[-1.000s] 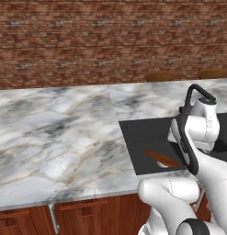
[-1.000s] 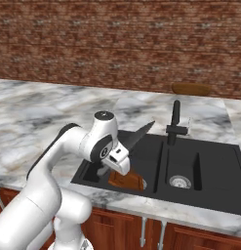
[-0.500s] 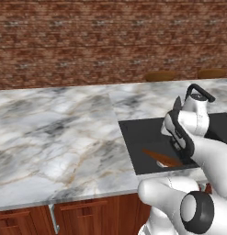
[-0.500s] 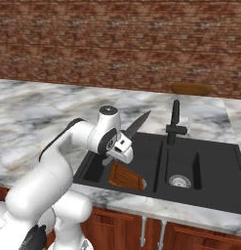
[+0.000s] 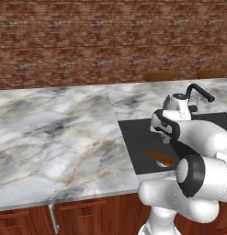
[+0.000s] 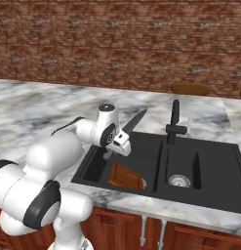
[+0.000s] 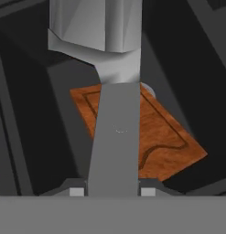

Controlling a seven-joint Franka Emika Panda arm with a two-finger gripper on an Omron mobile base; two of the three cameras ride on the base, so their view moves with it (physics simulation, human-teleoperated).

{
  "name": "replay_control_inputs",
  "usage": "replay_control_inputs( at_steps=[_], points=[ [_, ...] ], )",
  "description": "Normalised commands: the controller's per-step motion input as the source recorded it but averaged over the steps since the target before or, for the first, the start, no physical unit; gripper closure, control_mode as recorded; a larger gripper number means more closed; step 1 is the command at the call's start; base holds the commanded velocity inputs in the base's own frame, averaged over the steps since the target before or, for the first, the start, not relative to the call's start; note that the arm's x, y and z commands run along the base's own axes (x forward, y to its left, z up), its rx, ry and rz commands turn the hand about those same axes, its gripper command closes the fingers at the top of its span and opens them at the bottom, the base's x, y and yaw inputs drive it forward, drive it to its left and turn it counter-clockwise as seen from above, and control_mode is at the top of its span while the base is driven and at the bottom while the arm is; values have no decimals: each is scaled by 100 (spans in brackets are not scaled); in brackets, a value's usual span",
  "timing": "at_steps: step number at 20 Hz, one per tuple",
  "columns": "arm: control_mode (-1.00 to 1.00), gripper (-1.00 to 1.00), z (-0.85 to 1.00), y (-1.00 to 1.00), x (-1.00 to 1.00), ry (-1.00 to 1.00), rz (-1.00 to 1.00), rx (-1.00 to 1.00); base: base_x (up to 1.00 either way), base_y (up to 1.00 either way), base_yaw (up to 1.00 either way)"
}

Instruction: Move the cutting board and knife to the sink. Then move spray from the cabinet to the counter.

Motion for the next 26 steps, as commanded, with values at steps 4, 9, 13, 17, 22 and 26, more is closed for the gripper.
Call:
replay_control_inputs(
  at_steps=[4,9,13,17,22,26],
  points=[
    [-100,100,-61,0,11,0,0,-2,0,0,0],
    [-100,100,-54,0,9,0,0,-1,0,0,0],
    [-100,100,-40,0,16,0,0,0,0,0,0],
    [-100,100,-41,0,10,0,0,0,0,0,0],
    [-100,100,-31,0,5,0,0,0,0,0,0],
    [-100,100,-14,0,5,0,0,0,0,0,0]
  ],
)
